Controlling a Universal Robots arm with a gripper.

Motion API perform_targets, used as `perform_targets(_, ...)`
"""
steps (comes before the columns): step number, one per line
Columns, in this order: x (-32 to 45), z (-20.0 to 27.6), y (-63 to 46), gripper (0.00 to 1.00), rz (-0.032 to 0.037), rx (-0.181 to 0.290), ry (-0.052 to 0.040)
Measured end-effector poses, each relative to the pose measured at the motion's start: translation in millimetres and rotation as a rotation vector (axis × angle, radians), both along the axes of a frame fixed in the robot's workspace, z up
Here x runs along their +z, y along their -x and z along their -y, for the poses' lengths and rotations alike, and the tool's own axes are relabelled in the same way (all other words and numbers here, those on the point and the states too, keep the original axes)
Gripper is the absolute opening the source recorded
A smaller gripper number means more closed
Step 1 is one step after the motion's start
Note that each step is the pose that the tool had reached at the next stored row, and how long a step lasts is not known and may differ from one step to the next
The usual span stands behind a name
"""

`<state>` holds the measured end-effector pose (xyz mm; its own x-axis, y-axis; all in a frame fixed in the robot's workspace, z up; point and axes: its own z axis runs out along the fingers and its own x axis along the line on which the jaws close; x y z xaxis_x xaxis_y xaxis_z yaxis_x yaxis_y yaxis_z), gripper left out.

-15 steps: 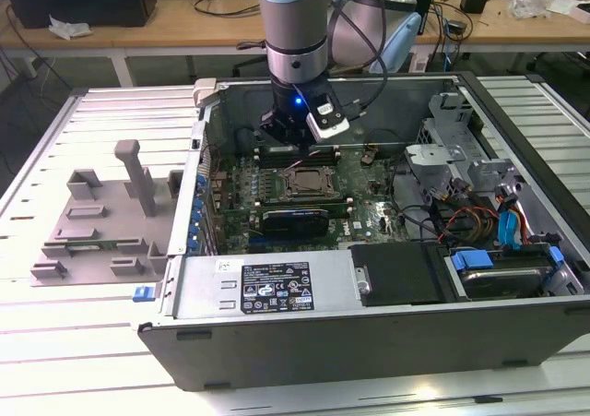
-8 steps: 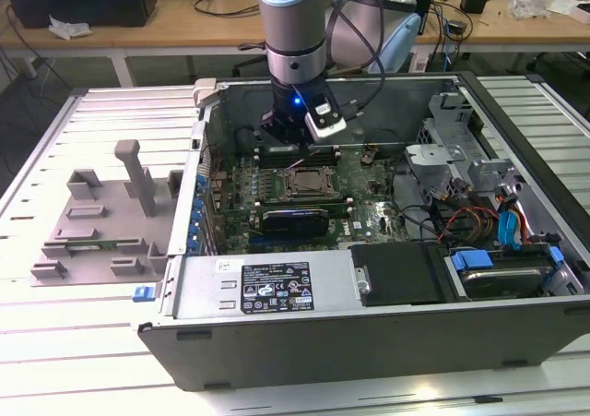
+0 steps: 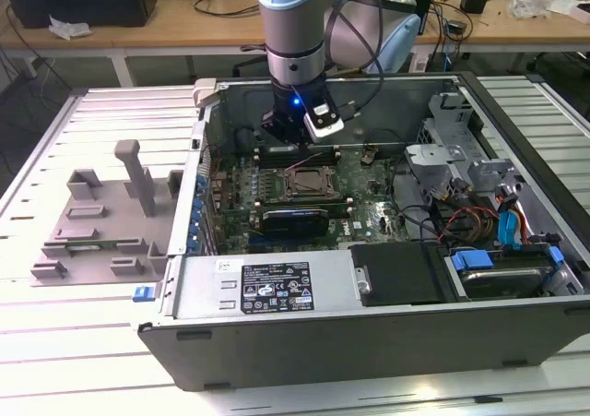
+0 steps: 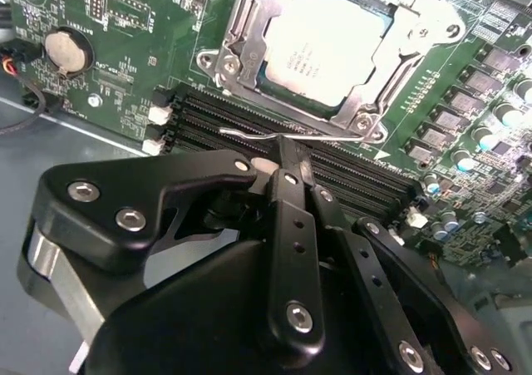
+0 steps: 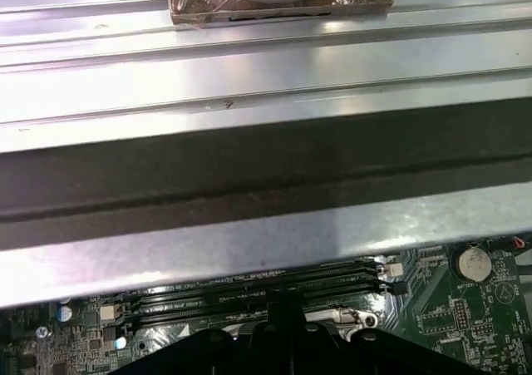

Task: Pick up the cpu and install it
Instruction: 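Install the first cpu locking lever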

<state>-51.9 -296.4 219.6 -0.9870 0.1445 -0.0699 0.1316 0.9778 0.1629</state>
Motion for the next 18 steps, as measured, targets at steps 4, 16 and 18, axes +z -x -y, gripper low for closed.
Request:
perform_targets(4, -0.7, 0.5, -0.3, 0.11, 0.0002, -0.02, 0.0042)
perform_targets(16, -12.8, -0.1, -1.4, 0.11, 0.0011, -0.153, 0.0045)
perform_targets(18, -13.8, -0.6, -2.7, 0.11, 0.001, -0.159, 0.0045)
